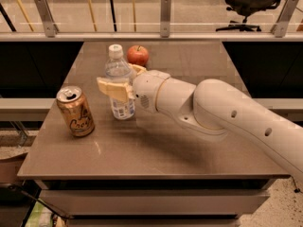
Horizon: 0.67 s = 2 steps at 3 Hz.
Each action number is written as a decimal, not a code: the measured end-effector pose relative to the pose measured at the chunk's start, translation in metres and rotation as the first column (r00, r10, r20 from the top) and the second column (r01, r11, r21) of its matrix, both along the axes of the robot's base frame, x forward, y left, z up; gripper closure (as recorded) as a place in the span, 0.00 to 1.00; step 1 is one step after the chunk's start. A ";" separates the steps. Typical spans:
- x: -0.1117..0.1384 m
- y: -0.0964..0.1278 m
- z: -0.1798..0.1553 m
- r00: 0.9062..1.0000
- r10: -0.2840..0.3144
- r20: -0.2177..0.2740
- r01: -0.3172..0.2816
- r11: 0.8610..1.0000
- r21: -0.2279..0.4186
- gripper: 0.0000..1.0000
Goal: Move blue plastic bottle near orange can
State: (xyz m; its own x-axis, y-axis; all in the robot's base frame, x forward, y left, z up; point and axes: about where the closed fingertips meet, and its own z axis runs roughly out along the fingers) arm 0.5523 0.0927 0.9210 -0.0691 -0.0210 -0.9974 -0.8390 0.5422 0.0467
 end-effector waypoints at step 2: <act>-0.002 0.004 0.001 1.000 0.006 0.002 -0.006 1.000 -0.001 0.00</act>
Offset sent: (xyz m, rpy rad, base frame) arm -0.0007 0.0016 0.0005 -0.0005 -0.0009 0.0026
